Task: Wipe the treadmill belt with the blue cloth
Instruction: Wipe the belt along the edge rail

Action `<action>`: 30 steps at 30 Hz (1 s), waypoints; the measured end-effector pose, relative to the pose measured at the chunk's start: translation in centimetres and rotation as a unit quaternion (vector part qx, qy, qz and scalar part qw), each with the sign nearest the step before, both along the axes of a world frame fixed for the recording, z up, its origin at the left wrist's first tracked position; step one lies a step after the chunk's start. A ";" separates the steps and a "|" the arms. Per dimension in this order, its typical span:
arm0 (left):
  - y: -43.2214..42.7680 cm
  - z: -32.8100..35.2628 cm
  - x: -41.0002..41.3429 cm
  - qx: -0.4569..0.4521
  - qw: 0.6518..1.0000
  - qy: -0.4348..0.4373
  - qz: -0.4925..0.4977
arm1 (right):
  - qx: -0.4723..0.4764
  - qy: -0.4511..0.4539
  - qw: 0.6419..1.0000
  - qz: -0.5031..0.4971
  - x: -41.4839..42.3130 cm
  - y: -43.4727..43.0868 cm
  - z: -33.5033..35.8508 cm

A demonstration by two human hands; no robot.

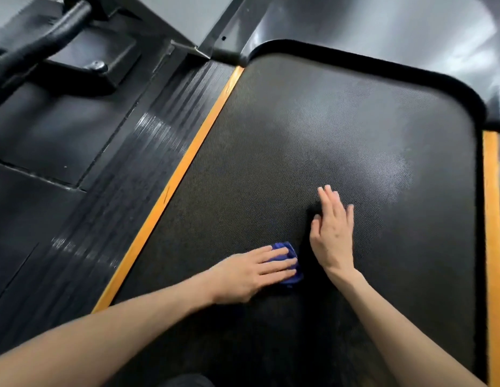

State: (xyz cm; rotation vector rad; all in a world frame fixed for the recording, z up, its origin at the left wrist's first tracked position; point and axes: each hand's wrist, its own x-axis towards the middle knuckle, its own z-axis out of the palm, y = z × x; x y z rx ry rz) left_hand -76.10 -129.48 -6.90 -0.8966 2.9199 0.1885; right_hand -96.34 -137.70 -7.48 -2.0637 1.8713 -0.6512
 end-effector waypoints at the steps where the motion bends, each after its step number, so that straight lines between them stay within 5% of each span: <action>1: -1.5 0.0 0.4 0.002 0.999 -0.014 0.039 | 0.000 0.005 0.999 -0.047 -0.7 0.7 0.2; 4: -8.7 0.7 1.8 -0.019 0.946 -0.005 0.323 | 0.031 0.015 0.988 -0.153 -3.6 3.4 0.1; 7: -14.3 0.7 3.7 0.015 0.899 -0.031 0.436 | 0.041 0.074 0.974 -0.211 -7.4 5.0 -0.4; 10: -15.0 0.5 2.8 0.000 0.905 -0.010 0.425 | 0.058 0.130 0.969 -0.200 -9.3 5.5 -0.8; 14: -10.0 -0.4 -4.7 -0.046 0.984 0.080 0.153 | 0.057 0.133 0.969 -0.200 -9.2 5.4 -1.0; 19: -0.9 0.2 -10.3 0.031 0.995 0.032 -0.084 | 0.033 0.152 0.967 -0.204 -9.3 5.4 -1.2; 22: -4.2 -0.5 -9.0 -0.010 0.999 0.046 -0.012 | 0.031 0.153 0.966 -0.207 -9.3 5.4 -1.3; 27: -18.5 0.1 -2.9 -0.042 0.955 -0.032 0.293 | 0.044 0.146 0.968 -0.201 -9.2 5.5 -1.3; 30: -20.9 -0.4 -0.9 -0.041 0.944 0.007 0.326 | 0.039 0.131 0.970 -0.202 -9.3 5.5 -1.1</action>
